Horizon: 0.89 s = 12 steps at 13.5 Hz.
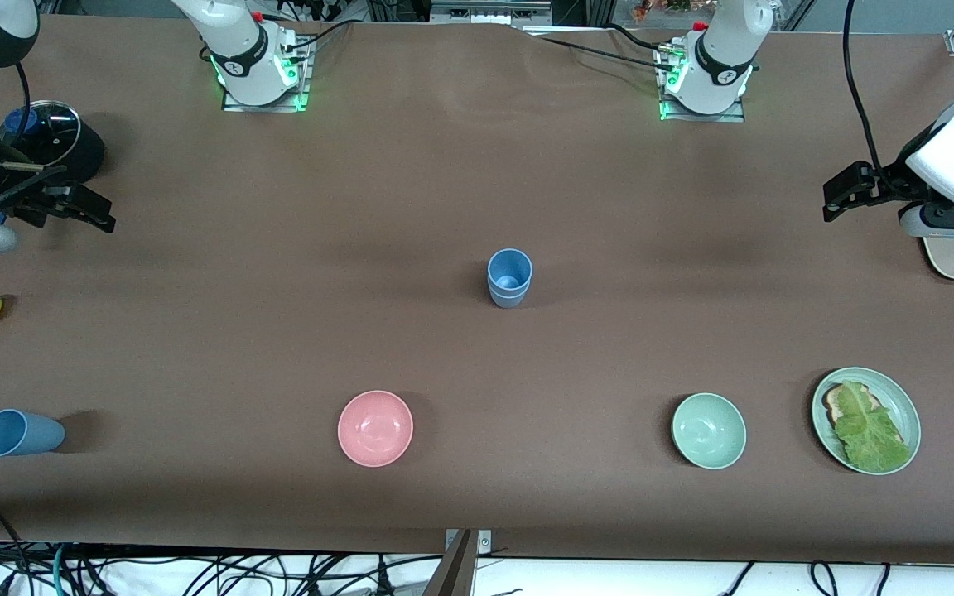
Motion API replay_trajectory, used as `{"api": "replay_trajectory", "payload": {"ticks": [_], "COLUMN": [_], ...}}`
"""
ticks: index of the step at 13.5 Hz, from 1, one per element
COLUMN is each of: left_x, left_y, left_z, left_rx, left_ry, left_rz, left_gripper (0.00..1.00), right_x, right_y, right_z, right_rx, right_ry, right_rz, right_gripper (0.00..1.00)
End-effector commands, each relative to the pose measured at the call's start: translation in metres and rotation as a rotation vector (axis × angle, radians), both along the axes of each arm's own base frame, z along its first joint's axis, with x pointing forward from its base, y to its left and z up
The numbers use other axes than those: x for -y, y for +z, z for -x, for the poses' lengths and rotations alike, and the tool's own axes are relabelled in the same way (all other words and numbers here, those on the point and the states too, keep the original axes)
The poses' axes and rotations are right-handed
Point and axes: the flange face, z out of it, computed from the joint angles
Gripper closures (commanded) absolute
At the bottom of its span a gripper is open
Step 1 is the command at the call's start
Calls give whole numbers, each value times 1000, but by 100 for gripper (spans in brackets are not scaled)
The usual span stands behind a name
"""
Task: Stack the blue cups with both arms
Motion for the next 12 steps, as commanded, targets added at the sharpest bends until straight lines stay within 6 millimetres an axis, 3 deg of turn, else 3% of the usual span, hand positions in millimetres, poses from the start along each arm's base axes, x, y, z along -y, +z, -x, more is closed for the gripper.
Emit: {"api": "replay_trajectory", "payload": {"ticks": [1,6,12], "left_x": [-3,-6,-1], "left_y": [4,0,0], "left_z": [-4,-8,-8], "left_rx": [4,2,2], "left_ry": [-5,-2,-9], "left_rz": [-41,-53,-53], "left_gripper": [0,0,0], "right_x": [-2,-6,-7], "right_y": [3,-13,-10], "right_z": [15,7,6], "right_rx": [41,15,5], "right_ry": [2,-23,-24], "right_rz": [-7,-47,-48], "right_gripper": [0,0,0]}}
